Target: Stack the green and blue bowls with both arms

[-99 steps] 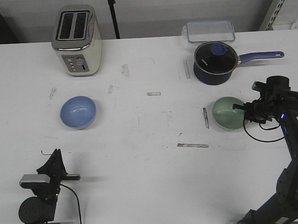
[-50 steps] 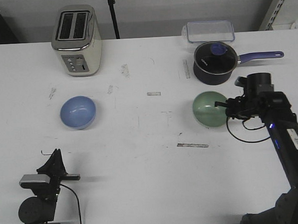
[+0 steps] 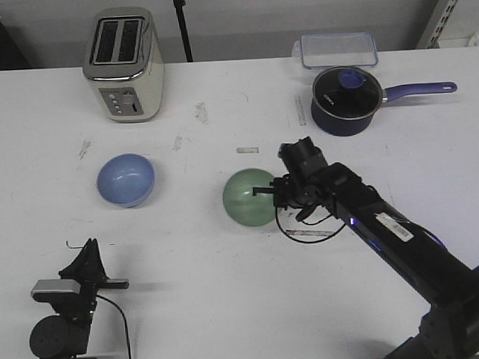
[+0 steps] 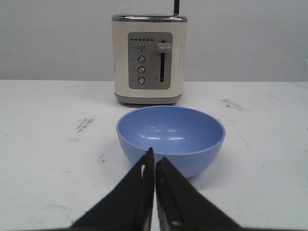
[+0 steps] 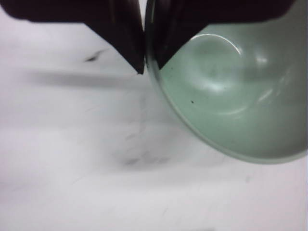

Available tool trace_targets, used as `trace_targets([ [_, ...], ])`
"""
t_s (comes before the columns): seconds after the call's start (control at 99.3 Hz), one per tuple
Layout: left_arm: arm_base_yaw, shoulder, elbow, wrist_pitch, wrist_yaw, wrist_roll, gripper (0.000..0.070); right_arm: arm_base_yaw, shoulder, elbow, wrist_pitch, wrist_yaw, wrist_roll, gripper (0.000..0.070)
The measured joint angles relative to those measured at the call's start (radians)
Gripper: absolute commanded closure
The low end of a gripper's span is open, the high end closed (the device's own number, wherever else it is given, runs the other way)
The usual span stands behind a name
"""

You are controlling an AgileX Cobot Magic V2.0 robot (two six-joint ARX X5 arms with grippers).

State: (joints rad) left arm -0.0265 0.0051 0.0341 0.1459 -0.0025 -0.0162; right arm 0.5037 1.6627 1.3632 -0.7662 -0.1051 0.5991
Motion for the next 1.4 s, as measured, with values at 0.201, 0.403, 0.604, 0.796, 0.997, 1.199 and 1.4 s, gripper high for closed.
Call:
trace_targets([
  [0.201, 0.0, 0.0, 0.0, 0.0, 0.0, 0.0, 0.0698, 0.048, 0.043, -0.001, 0.019, 0.042, 0.046, 0.0694],
  [0.403, 0.0, 0.0, 0.0, 0.0, 0.0, 0.0, 0.0698, 0.039, 0.061, -0.001, 0.024, 0.054, 0.054, 0.0691],
  [0.604, 0.0, 0.0, 0.0, 0.0, 0.0, 0.0, 0.0698, 0.045, 0.082, -0.001, 0.024, 0.027, 0.054, 0.0564],
  [0.796, 0.0, 0.0, 0.0, 0.0, 0.0, 0.0, 0.0698, 0.045, 0.083, -0.001, 0.035, 0.031, 0.052, 0.031],
  [0.997, 0.0, 0.0, 0.0, 0.0, 0.0, 0.0, 0.0698, 0.039, 0.043, -0.001, 0.055, 0.095, 0.019, 0.0296],
  [1.199, 0.0, 0.0, 0.0, 0.0, 0.0, 0.0, 0.0698, 0.004, -0.111, -0.001, 0.08, 0.114, -0.091, 0.0297],
  [1.4, 0.0, 0.0, 0.0, 0.0, 0.0, 0.0, 0.0698, -0.054, -0.215, -0.055, 0.14, 0.222, -0.305, 0.0329],
])
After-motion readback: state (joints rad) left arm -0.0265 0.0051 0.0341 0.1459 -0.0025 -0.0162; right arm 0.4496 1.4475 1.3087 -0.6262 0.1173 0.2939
